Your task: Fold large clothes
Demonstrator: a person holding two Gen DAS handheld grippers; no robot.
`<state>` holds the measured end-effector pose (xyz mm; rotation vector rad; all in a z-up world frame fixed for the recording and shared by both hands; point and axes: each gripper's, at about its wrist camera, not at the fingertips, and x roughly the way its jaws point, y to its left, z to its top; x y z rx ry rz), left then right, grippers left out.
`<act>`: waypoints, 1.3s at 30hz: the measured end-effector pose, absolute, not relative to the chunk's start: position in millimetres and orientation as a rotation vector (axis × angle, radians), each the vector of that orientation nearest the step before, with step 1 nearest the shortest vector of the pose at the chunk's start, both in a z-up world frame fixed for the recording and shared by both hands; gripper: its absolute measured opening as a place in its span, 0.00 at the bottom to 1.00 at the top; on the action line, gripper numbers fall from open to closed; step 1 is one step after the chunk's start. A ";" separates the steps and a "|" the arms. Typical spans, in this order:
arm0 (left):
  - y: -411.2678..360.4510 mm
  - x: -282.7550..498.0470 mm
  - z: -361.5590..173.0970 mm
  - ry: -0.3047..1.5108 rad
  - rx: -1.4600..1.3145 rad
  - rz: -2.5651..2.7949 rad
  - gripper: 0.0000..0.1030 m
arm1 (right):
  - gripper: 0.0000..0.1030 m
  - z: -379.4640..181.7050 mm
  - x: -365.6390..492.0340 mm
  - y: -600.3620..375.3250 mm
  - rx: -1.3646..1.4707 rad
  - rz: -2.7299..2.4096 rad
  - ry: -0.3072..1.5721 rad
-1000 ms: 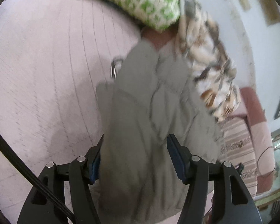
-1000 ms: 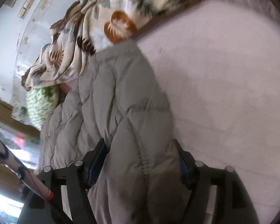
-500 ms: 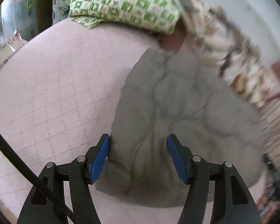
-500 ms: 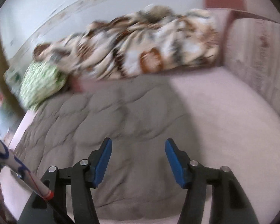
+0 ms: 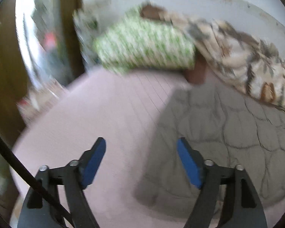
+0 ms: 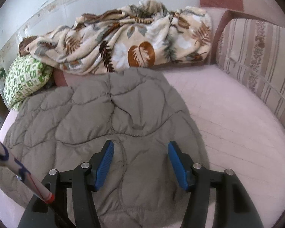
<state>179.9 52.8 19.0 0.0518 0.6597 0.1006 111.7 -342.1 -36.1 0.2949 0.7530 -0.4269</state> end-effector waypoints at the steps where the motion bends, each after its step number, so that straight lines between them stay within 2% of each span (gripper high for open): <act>1: 51.8 160.0 31.8 0.569 0.078 0.136 0.80 | 0.62 -31.7 104.6 -338.9 0.305 -0.431 0.741; 3: 52.4 134.9 48.4 0.471 0.089 0.139 0.89 | 0.65 -27.7 91.5 -331.4 0.322 -0.426 0.728; 6: 56.4 91.4 71.5 0.393 0.070 0.108 0.91 | 0.66 -25.1 68.8 -313.8 0.344 -0.403 0.723; 18: 62.1 -14.9 95.0 0.503 -0.021 -0.108 0.92 | 0.68 -18.8 -27.2 -213.3 0.262 -0.319 0.727; 22: 64.6 -48.8 96.0 0.487 -0.025 -0.147 0.92 | 0.72 -11.5 -59.0 -191.6 0.250 -0.311 0.727; 29: 56.0 -90.1 78.4 0.593 -0.078 -0.344 0.92 | 0.74 -10.5 -100.3 -168.5 0.200 -0.329 0.775; 39: 13.1 -122.2 61.7 0.678 0.048 -0.377 0.92 | 0.74 -7.2 -141.6 -163.5 0.162 -0.432 0.800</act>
